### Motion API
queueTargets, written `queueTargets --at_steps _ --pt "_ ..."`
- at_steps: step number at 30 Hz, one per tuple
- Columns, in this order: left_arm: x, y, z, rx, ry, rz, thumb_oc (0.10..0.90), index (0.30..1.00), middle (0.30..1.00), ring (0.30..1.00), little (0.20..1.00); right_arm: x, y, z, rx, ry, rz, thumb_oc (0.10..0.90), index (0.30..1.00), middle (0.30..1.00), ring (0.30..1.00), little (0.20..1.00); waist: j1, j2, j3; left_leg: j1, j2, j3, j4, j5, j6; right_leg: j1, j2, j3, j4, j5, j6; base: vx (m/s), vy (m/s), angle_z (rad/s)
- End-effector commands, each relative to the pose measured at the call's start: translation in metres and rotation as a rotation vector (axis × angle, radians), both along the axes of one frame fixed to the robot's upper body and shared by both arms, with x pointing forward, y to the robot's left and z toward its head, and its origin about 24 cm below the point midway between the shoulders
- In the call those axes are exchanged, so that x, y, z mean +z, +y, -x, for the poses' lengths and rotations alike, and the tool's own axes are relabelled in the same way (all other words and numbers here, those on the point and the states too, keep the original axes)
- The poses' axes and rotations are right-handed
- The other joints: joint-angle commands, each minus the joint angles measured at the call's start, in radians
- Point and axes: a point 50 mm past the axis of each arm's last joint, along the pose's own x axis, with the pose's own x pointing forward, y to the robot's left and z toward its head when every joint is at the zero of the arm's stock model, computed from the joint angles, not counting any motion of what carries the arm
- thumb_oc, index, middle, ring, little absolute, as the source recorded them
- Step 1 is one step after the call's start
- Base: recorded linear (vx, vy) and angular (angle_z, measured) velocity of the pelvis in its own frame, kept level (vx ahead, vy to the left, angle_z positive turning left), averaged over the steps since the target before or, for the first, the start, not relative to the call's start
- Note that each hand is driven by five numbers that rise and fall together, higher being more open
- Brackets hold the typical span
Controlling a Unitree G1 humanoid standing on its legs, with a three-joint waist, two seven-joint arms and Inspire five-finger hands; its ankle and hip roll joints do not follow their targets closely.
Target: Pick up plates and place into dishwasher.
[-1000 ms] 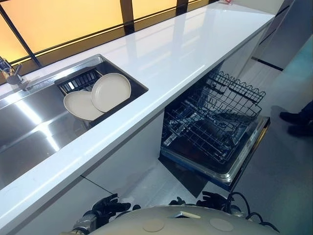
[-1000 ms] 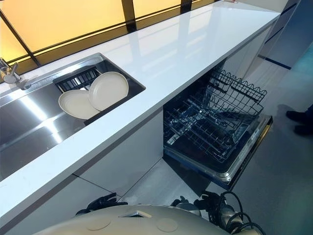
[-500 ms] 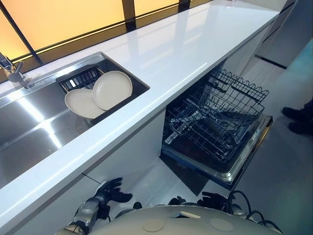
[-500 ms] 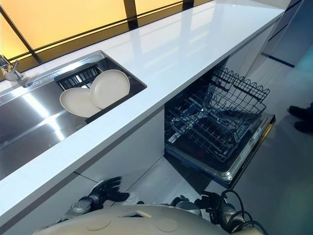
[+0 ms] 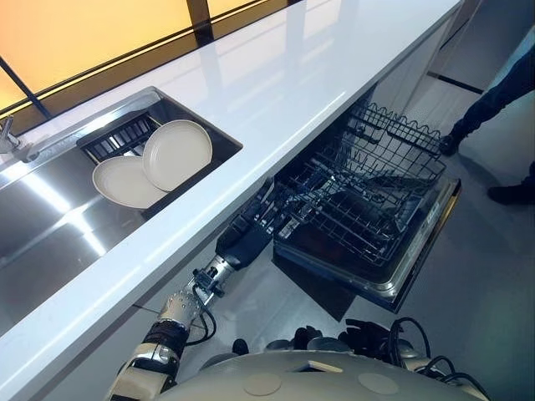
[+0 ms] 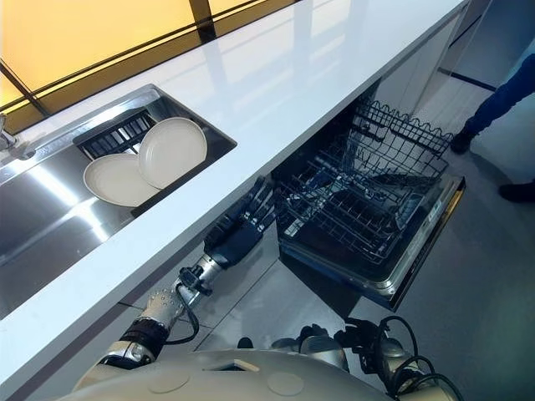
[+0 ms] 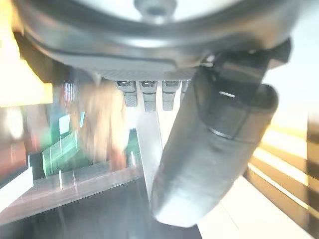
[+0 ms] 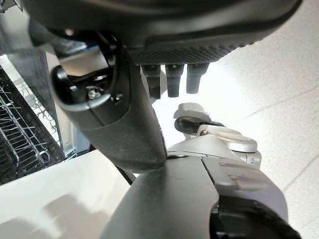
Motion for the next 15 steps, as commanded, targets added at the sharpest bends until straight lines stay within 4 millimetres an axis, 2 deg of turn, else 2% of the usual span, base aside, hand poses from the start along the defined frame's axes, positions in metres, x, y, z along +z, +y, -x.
queueTargets --at_steps 1,2,5,6,7,11,12,13,15 --pt "0.096 -0.015 -0.041 0.089 -0.297 0.391 0.8 0.9 0.9 0.9 0.9 -0.001 0.006 -0.008 0.065 0.003 -0.013 0.8 0.9 0.9 0.9 0.9 -0.008 0.024 -0.005 0.003 -0.032 0.034 0.012 -0.106 0.016 -0.02 0.007 -0.017 0.157 -0.139 0.072 0.06 0.005 0.0" --pt "0.126 -0.007 -0.048 0.192 -0.338 0.387 0.8 0.9 0.9 0.9 0.9 -0.001 0.004 -0.005 0.075 0.013 -0.015 0.8 0.9 0.9 0.9 0.9 -0.014 0.02 -0.006 0.006 -0.031 0.037 0.014 -0.109 0.016 -0.018 0.006 -0.012 0.156 -0.136 0.073 0.06 0.007 -0.02" --pt "0.156 0.019 -0.057 0.463 -0.434 0.189 0.8 0.9 0.9 0.9 0.9 -0.001 0.003 0.0 0.08 0.023 -0.015 0.8 0.9 0.9 0.9 0.9 -0.015 0.016 -0.011 0.008 -0.032 0.035 0.018 -0.108 0.017 -0.012 0.004 -0.003 0.152 -0.131 0.074 0.06 0.012 0.0" --pt "0.16 0.023 -0.058 0.501 -0.449 0.153 0.8 0.9 0.9 0.9 0.9 -0.001 0.003 0.001 0.08 0.024 -0.016 0.8 0.9 0.9 0.9 0.9 -0.015 0.016 -0.011 0.008 -0.033 0.034 0.019 -0.108 0.017 -0.011 0.003 -0.002 0.151 -0.13 0.074 0.04 0.018 -0.03" --pt "0.173 0.044 -0.061 0.68 -0.485 -0.018 0.8 0.9 0.9 0.9 0.9 -0.002 0.003 0.005 0.079 0.024 -0.017 0.8 0.9 0.9 0.9 0.9 -0.012 0.016 -0.015 0.008 -0.034 0.028 0.02 -0.107 0.016 -0.01 0.001 0.001 0.148 -0.128 0.074 0.04 0.018 -0.04" --pt "0.212 0.088 -0.063 1.113 -0.494 -0.472 0.8 0.9 0.9 0.9 0.9 -0.003 0.005 0.013 0.075 0.024 -0.018 0.8 0.9 0.9 0.9 0.9 -0.003 0.02 -0.026 0.009 -0.04 0.01 0.023 -0.105 0.015 -0.003 -0.003 -0.004 0.143 -0.129 0.077 0.03 0.014 -0.01" --pt "0.214 0.089 -0.062 1.142 -0.506 -0.507 0.8 0.9 0.9 0.9 0.9 -0.003 0.005 0.013 0.075 0.024 -0.018 0.8 0.9 0.9 0.9 0.9 -0.003 0.02 -0.027 0.009 -0.04 0.009 0.023 -0.105 0.015 -0.003 -0.003 -0.005 0.143 -0.129 0.076 0.04 0.018 0.03" --pt "0.231 0.103 -0.062 1.289 -0.546 -0.683 0.8 0.9 0.9 0.9 0.9 -0.003 0.004 0.014 0.075 0.027 -0.014 0.8 0.9 0.9 0.9 0.9 0.003 0.023 -0.033 0.009 -0.042 0.001 0.026 -0.105 0.013 -0.001 -0.003 -0.006 0.144 -0.132 0.076 0.04 0.02 0.04" --pt "0.248 0.113 -0.06 1.431 -0.595 -0.874 0.8 0.9 0.9 0.9 0.9 -0.003 0.003 0.014 0.076 0.029 -0.01 0.8 0.9 0.9 0.9 0.9 0.01 0.027 -0.037 0.006 -0.045 -0.005 0.031 -0.106 0.012 0.001 -0.003 -0.005 0.144 -0.134 0.074 0.04 0.023 0.08"
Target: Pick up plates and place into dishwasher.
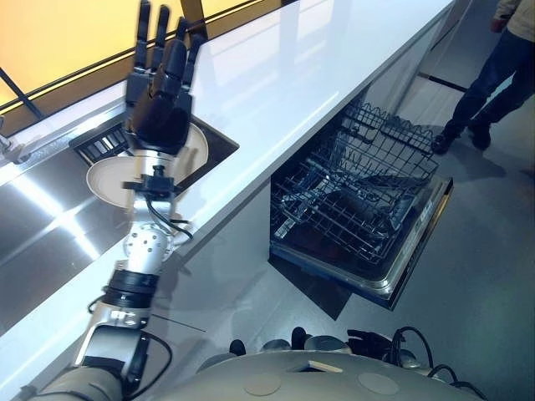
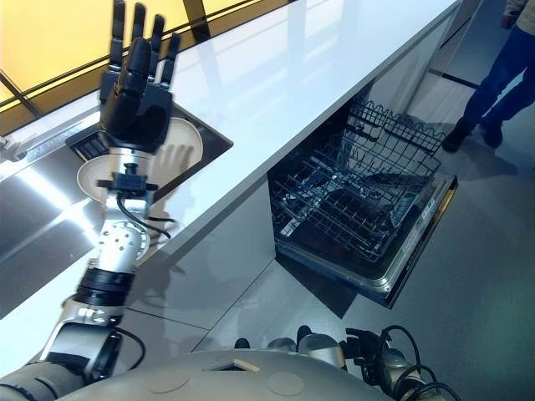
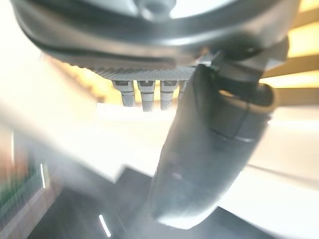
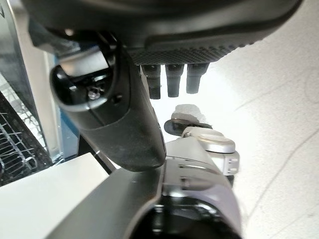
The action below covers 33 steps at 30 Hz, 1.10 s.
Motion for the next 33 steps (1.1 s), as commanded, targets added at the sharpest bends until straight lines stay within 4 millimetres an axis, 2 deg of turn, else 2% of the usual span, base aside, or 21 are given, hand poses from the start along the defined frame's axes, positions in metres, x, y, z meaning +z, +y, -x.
queueTargets --at_steps 1,3,4,5,9,13,17,20,23,29,33 --pt "0.089 0.003 0.006 0.293 -0.282 -0.326 0.8 0.9 0.9 0.9 0.9 0.0 0.005 -0.007 0.076 -0.016 -0.015 0.8 0.9 0.9 0.9 0.9 0.021 0.033 -0.042 -0.007 -0.042 0.002 0.034 -0.104 0.01 -0.015 0.0 -0.005 0.145 -0.137 0.073 0.03 0.02 0.11" --pt "0.098 0.006 0.006 0.378 -0.272 -0.422 0.8 0.9 0.9 0.9 0.9 0.0 0.004 -0.008 0.075 -0.018 -0.015 0.8 0.9 0.9 0.9 0.9 0.025 0.034 -0.044 -0.007 -0.043 -0.002 0.035 -0.105 0.01 -0.013 0.0 -0.006 0.146 -0.139 0.073 0.03 0.019 0.12" --pt "0.112 0.014 0.005 0.53 -0.255 -0.629 0.8 0.9 0.9 0.9 0.9 0.001 0.003 -0.011 0.073 -0.02 -0.009 0.8 0.9 0.9 0.9 0.9 0.033 0.042 -0.049 -0.008 -0.046 -0.009 0.037 -0.104 0.009 -0.013 0.001 -0.005 0.147 -0.141 0.072 0.02 0.019 0.13" --pt "0.113 0.014 0.005 0.531 -0.256 -0.63 0.8 0.9 0.9 0.9 0.9 0.001 0.003 -0.012 0.073 -0.021 -0.011 0.8 0.9 0.9 0.9 0.9 0.033 0.04 -0.048 -0.008 -0.046 -0.01 0.037 -0.105 0.009 -0.013 0.001 -0.005 0.147 -0.142 0.072 0.03 0.028 0.15" --pt "0.133 0.033 0.001 0.726 -0.21 -0.906 0.8 0.9 0.9 0.9 0.9 0.002 -0.002 -0.016 0.078 -0.018 0.005 0.8 0.9 0.9 0.9 0.9 0.045 0.05 -0.052 -0.01 -0.047 -0.016 0.043 -0.106 0.008 -0.012 0.0 -0.005 0.148 -0.144 0.072 0.02 0.02 0.13" --pt "0.147 0.046 -0.005 0.778 -0.144 -1.094 0.8 0.9 0.9 0.9 0.9 0.003 -0.004 -0.02 0.083 -0.017 0.018 0.8 0.9 0.9 0.9 0.9 0.053 0.059 -0.05 -0.013 -0.047 -0.021 0.048 -0.107 0.008 -0.014 0.001 -0.008 0.155 -0.146 0.073 0.02 0.019 0.1" --pt "0.154 0.055 -0.013 0.78 -0.063 -1.191 0.8 0.9 0.9 0.9 0.9 0.004 -0.007 -0.022 0.084 -0.018 0.028 0.8 0.9 0.9 0.9 0.9 0.053 0.066 -0.047 -0.016 -0.046 -0.023 0.05 -0.106 0.006 -0.02 0.001 -0.009 0.159 -0.144 0.076 0.03 0.019 0.14" --pt "0.157 0.072 -0.026 0.787 0.039 -1.222 0.8 0.9 0.9 0.9 0.9 0.005 -0.011 -0.019 0.099 -0.009 0.043 0.8 0.9 0.9 0.9 0.9 0.04 0.073 -0.046 -0.022 -0.047 -0.018 0.053 -0.106 0.005 -0.03 0.001 -0.002 0.162 -0.138 0.083 0.07 0.046 0.02" --pt "0.154 0.091 -0.036 0.787 0.142 -1.163 0.8 0.9 0.9 0.9 0.9 0.005 -0.013 -0.015 0.108 0.003 0.053 0.8 0.9 0.9 0.9 0.9 0.025 0.074 -0.046 -0.027 -0.051 -0.011 0.054 -0.107 0.006 -0.041 0.001 0.009 0.164 -0.131 0.09 0.09 0.06 -0.04" --pt "0.13 0.12 -0.049 0.78 0.304 -0.97 0.8 0.9 0.9 0.9 0.9 0.005 -0.018 -0.008 0.117 0.009 0.071 0.8 0.9 0.9 0.9 0.9 -0.004 0.069 -0.039 -0.032 -0.06 0.002 0.062 -0.119 0.015 -0.061 -0.001 0.033 0.176 -0.125 0.1 0.09 0.07 -0.09" --pt "0.111 0.141 -0.05 0.826 0.434 -0.936 0.8 0.9 0.9 0.9 0.9 0.005 -0.021 -0.002 0.121 0.008 0.076 0.8 0.9 0.9 0.9 0.9 -0.028 0.061 -0.033 -0.037 -0.068 0.018 0.075 -0.13 0.023 -0.079 -0.006 0.054 0.191 -0.122 0.11 0.09 0.082 -0.11"
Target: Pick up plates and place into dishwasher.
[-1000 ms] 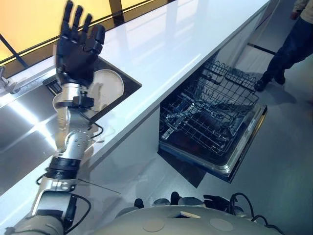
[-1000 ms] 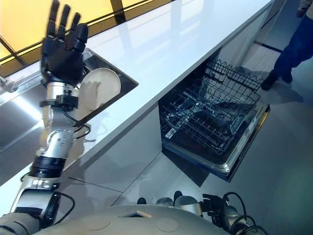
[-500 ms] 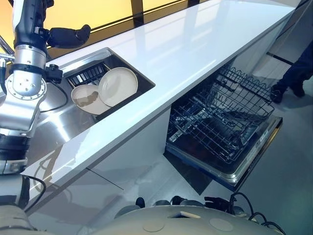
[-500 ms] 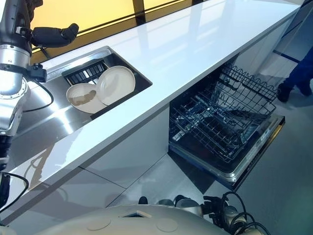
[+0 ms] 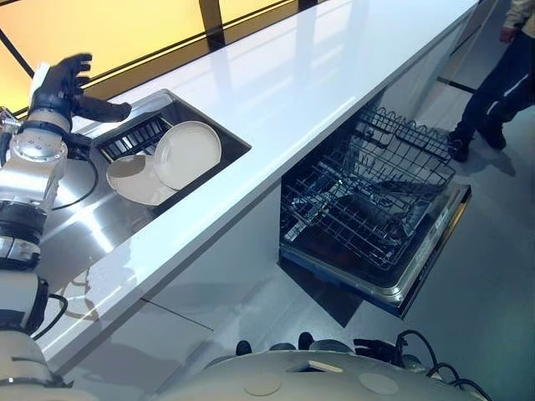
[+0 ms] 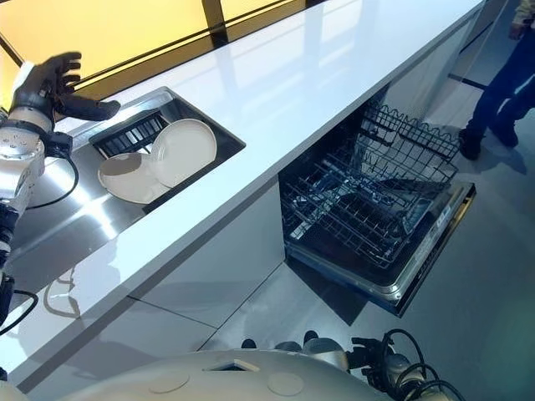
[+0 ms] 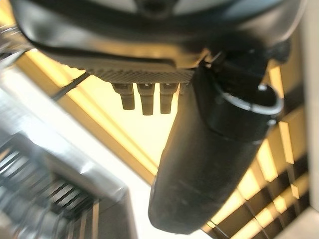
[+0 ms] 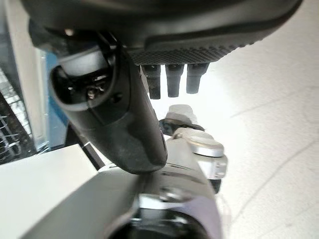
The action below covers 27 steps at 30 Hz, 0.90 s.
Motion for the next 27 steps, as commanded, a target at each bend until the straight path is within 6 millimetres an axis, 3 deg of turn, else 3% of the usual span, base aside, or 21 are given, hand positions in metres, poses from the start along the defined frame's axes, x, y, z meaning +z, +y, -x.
queueTargets --at_steps 1,7,27 --pt "0.102 0.005 -0.006 0.04 -0.356 -0.009 0.8 0.9 0.9 0.9 0.9 0.006 -0.011 -0.013 0.096 -0.044 0.038 0.8 0.9 0.9 0.9 0.9 -0.015 0.031 0.004 -0.011 -0.053 0.049 0.078 -0.146 0.024 -0.064 -0.001 0.045 0.184 -0.122 0.113 0.07 0.069 -0.23" --pt "0.087 0.019 -0.003 0.061 -0.298 0.02 0.8 0.9 0.9 0.9 0.9 0.007 -0.015 -0.007 0.109 -0.042 0.052 0.8 0.9 0.9 0.9 0.9 -0.038 0.024 0.014 -0.015 -0.064 0.071 0.085 -0.159 0.034 -0.087 -0.01 0.063 0.207 -0.112 0.128 0.07 0.091 -0.17" --pt "0.058 0.027 0.001 -0.106 -0.26 0.296 0.8 0.9 0.9 0.9 0.9 0.01 -0.023 -0.002 0.182 -0.037 0.061 0.8 0.9 0.9 0.9 0.9 -0.072 0.014 0.054 -0.033 -0.076 0.169 0.105 -0.181 0.056 -0.156 -0.041 0.112 0.259 -0.049 0.179 0.06 0.087 -0.09"
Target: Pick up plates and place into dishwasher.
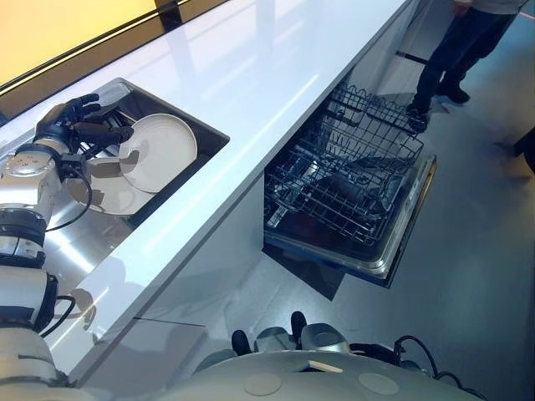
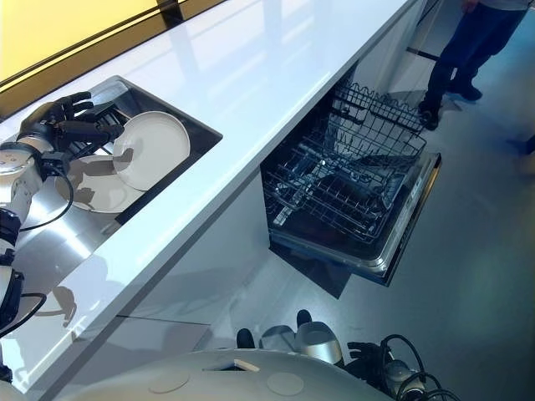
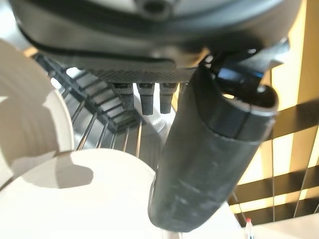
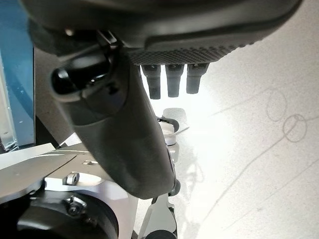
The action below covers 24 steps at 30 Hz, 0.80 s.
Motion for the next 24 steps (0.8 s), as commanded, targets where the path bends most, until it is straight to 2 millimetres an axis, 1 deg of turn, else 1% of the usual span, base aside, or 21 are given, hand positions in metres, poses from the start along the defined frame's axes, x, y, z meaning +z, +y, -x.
queueTargets --at_steps 1,7,12,15,20,22,24 --pt "0.081 0.01 -0.006 0.009 -0.334 0.028 0.8 0.9 0.9 0.9 0.9 0.009 -0.025 -0.006 0.048 -0.028 0.063 0.8 0.9 0.9 0.9 0.9 -0.024 0.056 -0.015 -0.046 -0.044 0.059 0.101 -0.148 0.016 -0.089 -0.007 0.015 0.171 -0.027 0.143 0.06 0.045 -0.07" --pt "0.08 0.017 -0.002 0.011 -0.315 0.015 0.8 0.9 0.9 0.9 0.9 0.01 -0.027 -0.001 0.039 -0.029 0.065 0.8 0.9 0.9 0.9 0.9 -0.03 0.052 -0.002 -0.055 -0.042 0.075 0.107 -0.15 0.019 -0.102 -0.01 0.023 0.173 -0.009 0.147 0.04 0.031 -0.09" --pt "0.079 0.018 -0.001 0.011 -0.304 0.004 0.8 0.9 0.9 0.9 0.9 0.01 -0.028 0.004 0.029 -0.028 0.062 0.8 0.9 0.9 0.9 0.9 -0.033 0.045 0.008 -0.062 -0.039 0.088 0.113 -0.153 0.021 -0.109 -0.012 0.027 0.168 0.002 0.152 0.0 0.0 0.0" --pt "0.078 0.015 -0.004 -0.011 -0.296 0.018 0.8 0.9 0.9 0.9 0.9 0.011 -0.029 0.004 0.023 -0.032 0.062 0.8 0.9 0.9 0.9 0.9 -0.034 0.041 0.017 -0.072 -0.036 0.094 0.12 -0.155 0.023 -0.117 -0.013 0.032 0.169 0.01 0.154 0.0 0.0 0.0" --pt "0.076 0.008 -0.008 -0.068 -0.297 0.103 0.8 0.9 0.9 0.9 0.9 0.011 -0.029 0.004 0.02 -0.035 0.06 0.8 0.9 0.9 0.9 0.9 -0.036 0.039 0.026 -0.077 -0.033 0.104 0.123 -0.155 0.022 -0.124 -0.014 0.033 0.169 0.017 0.157 0.0 0.0 0.0" --pt "0.074 0.003 -0.011 -0.123 -0.294 0.178 0.8 0.9 0.9 0.9 0.9 0.01 -0.028 0.006 0.027 -0.03 0.056 0.8 0.9 0.9 0.9 0.9 -0.038 0.038 0.028 -0.078 -0.032 0.108 0.125 -0.154 0.022 -0.126 -0.015 0.033 0.169 0.023 0.158 0.0 0.0 0.0" --pt "0.073 0.001 -0.012 -0.143 -0.294 0.197 0.8 0.9 0.9 0.9 0.9 0.01 -0.028 0.007 0.029 -0.029 0.055 0.8 0.9 0.9 0.9 0.9 -0.039 0.038 0.028 -0.078 -0.032 0.11 0.125 -0.154 0.022 -0.126 -0.015 0.033 0.17 0.024 0.158 0.0 0.0 0.0"
